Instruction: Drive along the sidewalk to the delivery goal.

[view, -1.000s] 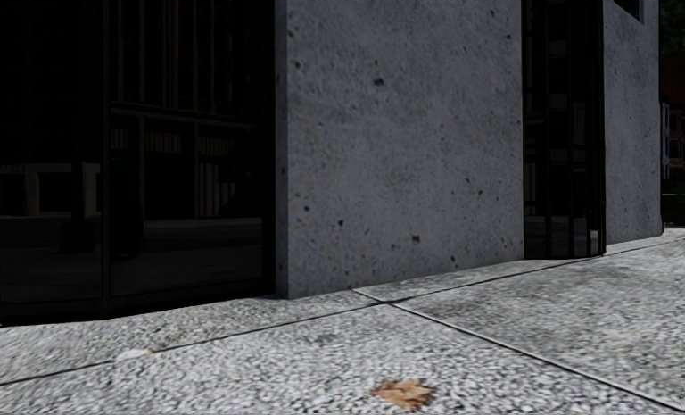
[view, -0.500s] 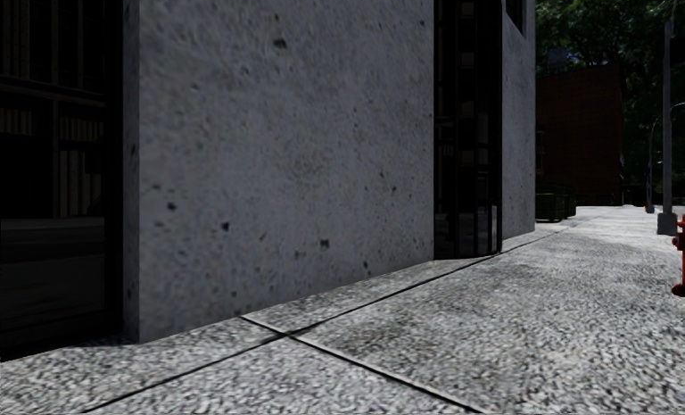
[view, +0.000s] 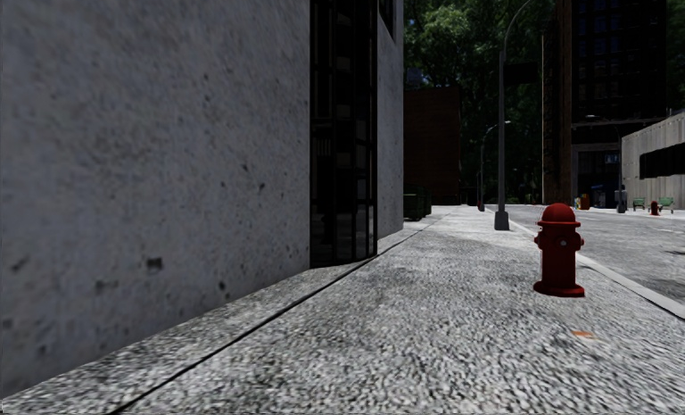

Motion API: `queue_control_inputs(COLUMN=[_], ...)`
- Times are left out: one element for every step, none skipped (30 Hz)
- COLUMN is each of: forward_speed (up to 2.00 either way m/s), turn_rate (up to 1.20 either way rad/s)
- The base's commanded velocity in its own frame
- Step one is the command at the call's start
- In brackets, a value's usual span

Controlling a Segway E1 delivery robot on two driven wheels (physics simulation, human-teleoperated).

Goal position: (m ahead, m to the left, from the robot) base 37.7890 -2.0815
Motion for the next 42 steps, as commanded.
queue_control_inputs(forward_speed=[2.00, 2.00, 2.00, 2.00, 2.00, 2.00, 2.00, 2.00, 2.00, 2.00, 2.00, 2.00, 2.00, 2.00, 2.00, 2.00, 2.00, 2.00, 2.00, 2.00, 2.00, 2.00, 2.00, 2.00, 2.00, 2.00, 2.00, 2.00, 2.00, 2.00, 2.00, 2.00, 2.00, 2.00, 2.00, 2.00, 2.00, 2.00, 2.00, 2.00, 2.00, 2.00], turn_rate=[-0.56, -0.56, -0.43, -0.30, -0.25, -0.25, -0.25, -0.24, -0.24, -0.24, -0.24, -0.24, -0.24, -0.24, -0.24, -0.24, -0.24, -0.25, -0.33, -0.41, -0.41, -0.43, -0.49, -0.53, -0.53, -0.55, -0.58, -0.59, -0.59, -0.59, -0.59, -0.59, -0.59, -0.56, -0.56, -0.43, 0.00, 0.00, 0.00, 0.00, 0.00, 0.00])
